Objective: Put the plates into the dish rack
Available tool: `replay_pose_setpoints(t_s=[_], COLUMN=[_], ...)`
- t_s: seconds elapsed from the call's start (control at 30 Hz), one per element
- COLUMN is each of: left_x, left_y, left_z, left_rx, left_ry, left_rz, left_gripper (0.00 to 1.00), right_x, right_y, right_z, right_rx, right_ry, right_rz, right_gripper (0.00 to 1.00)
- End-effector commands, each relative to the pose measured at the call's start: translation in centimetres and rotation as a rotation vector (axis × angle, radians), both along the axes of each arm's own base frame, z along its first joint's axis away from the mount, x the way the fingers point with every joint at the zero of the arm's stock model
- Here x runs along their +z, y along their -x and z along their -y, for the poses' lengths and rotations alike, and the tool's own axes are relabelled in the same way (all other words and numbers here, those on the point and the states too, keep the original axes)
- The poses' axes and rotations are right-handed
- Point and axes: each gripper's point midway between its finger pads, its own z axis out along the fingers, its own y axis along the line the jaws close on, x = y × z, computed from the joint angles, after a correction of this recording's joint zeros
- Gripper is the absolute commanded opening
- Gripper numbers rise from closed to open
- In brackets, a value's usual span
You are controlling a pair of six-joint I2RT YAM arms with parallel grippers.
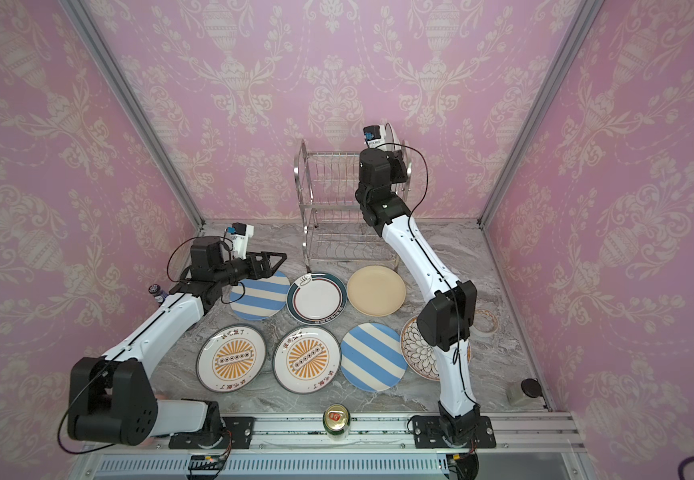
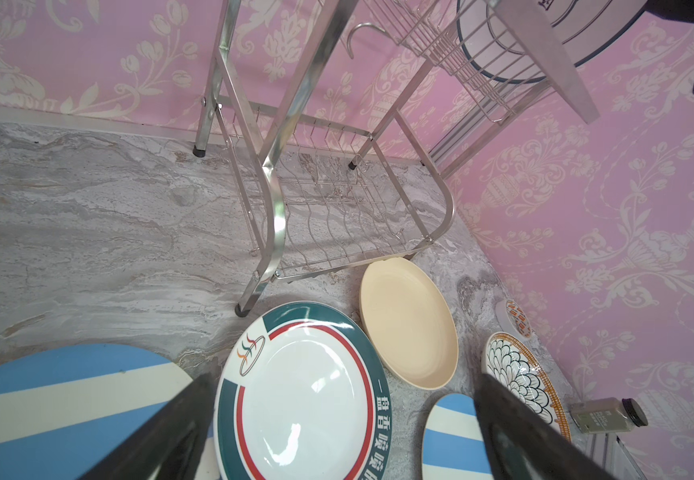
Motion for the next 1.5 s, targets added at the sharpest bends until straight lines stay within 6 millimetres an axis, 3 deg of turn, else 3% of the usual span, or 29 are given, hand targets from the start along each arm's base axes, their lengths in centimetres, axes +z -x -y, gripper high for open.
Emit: replay_pose_setpoints(t_s=[0.0,0.27,0.43,0.53,1.07,1.47], left_x=[0.8,2.2,3.6,3.5,2.3,2.0], left_y=[-0.1,-1.7,-3.0,-3.1,-3.1,-2.8], left_z=[-0.2,-0.3,0.0,0.2,0.3,0.2], left_rx=[-0.011,0.005,-0.002,-0.010,-0.026,-0.027], left_ry=[-0.008,-0.003,0.024,0.040,0.020,-0.003], left_rz=[0.018,0.079,0.109,0.103,0.069,0.063], left_gripper=[0.99,0.99,0.99,0.99,0.99,0.99], right_x=[3.7,6.3,7.2,7.3,3.4,1.9], right_y=[2.9,3.8,3.7,3.5,1.0,-0.2], right_z=[2.8,1.6,1.3,1.3,1.1,1.0], right_rx=[-0.081,-0.068,-0.095,-0.090,-0.095,-0.146], right_ry=[-0.048,-0.055,-0.041,-0.054,-0.074,-0.005], right_rz=[0.048,0.125,0.173,0.193,0.145,0.125], right_gripper=[0.00,0.00,0.00,0.00,0.00,0.00])
